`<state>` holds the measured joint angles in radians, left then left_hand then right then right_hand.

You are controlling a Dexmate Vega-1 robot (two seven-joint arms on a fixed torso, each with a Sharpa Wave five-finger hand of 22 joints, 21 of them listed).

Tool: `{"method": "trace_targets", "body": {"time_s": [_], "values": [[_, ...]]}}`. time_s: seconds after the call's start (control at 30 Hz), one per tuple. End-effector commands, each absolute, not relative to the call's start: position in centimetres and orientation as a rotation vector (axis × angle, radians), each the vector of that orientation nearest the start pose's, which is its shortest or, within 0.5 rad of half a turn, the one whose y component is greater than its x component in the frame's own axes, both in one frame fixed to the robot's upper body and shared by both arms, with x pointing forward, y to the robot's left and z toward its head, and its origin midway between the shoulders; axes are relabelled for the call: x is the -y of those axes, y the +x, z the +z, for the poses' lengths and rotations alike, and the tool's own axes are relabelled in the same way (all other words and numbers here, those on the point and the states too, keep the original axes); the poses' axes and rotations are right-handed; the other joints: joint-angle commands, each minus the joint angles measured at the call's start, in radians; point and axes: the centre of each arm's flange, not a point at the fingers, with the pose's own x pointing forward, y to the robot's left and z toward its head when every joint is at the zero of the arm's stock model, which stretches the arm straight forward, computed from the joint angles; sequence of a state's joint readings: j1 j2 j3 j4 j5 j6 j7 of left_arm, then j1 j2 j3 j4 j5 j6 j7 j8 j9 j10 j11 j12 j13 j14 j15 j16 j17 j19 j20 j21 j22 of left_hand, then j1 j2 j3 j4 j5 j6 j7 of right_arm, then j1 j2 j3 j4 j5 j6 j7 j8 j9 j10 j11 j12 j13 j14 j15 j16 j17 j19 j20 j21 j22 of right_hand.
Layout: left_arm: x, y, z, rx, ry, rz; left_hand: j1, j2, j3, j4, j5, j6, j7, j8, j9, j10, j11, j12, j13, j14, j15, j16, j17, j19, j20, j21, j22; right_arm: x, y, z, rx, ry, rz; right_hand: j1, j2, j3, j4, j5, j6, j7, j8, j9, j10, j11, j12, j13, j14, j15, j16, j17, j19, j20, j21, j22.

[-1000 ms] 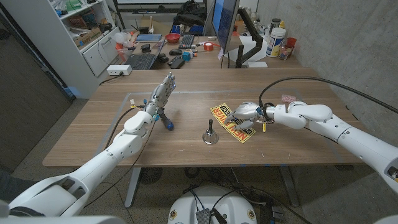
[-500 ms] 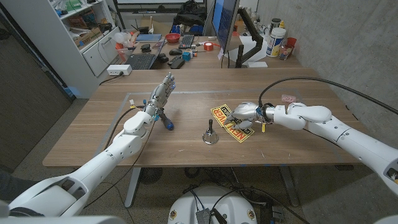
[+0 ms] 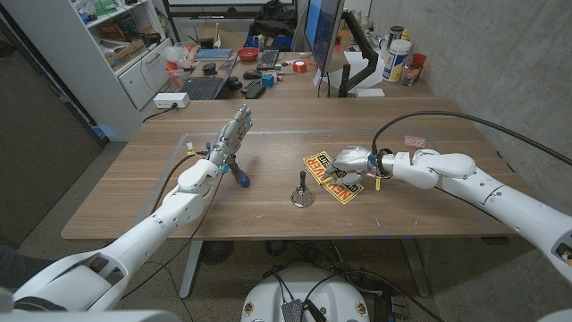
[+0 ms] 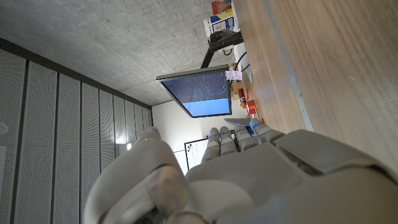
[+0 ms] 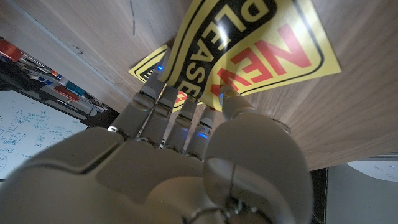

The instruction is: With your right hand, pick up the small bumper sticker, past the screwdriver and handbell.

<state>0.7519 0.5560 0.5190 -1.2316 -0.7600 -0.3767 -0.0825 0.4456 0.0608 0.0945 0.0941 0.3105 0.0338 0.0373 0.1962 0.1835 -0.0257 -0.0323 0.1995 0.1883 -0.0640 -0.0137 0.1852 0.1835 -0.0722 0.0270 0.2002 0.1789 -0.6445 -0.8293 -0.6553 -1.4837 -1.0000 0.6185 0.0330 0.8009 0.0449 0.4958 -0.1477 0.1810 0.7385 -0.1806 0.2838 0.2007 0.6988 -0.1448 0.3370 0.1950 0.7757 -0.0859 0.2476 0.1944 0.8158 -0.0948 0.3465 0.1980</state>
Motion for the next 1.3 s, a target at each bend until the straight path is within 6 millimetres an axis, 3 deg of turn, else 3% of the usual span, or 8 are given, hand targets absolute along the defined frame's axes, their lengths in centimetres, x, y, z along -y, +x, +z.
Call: {"method": "trace_targets", "body": {"time_s": [0.03, 1.3], "values": [[-27.4, 66.1, -1.9, 0.615, -0.037, -0.303, 0.000, 0.008, -0.006, -0.001, -0.001, 0.004, -0.005, 0.001, 0.004, 0.004, -0.005, 0.003, 0.003, -0.009, -0.001, 0.004, 0.003, -0.005, 0.006, 0.004, 0.006, 20.4, 60.0, -3.4, 0.972, -2.000, 0.485, 0.010, 0.005, 0.008, 0.001, -0.002, 0.007, 0.000, -0.004, 0.002, 0.007, 0.001, 0.000, 0.001, 0.012, -0.120, -0.002, 0.004, 0.008, -0.058, 0.002, 0.001], [-26.3, 65.8, -1.3, 0.622, -0.021, -0.317, 0.002, 0.011, -0.012, 0.000, -0.002, 0.006, -0.005, 0.002, 0.004, 0.004, -0.006, 0.004, 0.003, -0.010, 0.000, 0.004, 0.003, -0.005, 0.005, 0.004, 0.006, 20.7, 57.5, -1.3, 1.056, -1.952, 0.427, 0.001, 0.010, 0.004, 0.011, 0.000, 0.013, -0.002, -0.015, 0.002, 0.001, -0.001, -0.011, 0.002, 0.022, -0.120, -0.011, 0.008, 0.005, -0.051, 0.002, 0.003]]}}
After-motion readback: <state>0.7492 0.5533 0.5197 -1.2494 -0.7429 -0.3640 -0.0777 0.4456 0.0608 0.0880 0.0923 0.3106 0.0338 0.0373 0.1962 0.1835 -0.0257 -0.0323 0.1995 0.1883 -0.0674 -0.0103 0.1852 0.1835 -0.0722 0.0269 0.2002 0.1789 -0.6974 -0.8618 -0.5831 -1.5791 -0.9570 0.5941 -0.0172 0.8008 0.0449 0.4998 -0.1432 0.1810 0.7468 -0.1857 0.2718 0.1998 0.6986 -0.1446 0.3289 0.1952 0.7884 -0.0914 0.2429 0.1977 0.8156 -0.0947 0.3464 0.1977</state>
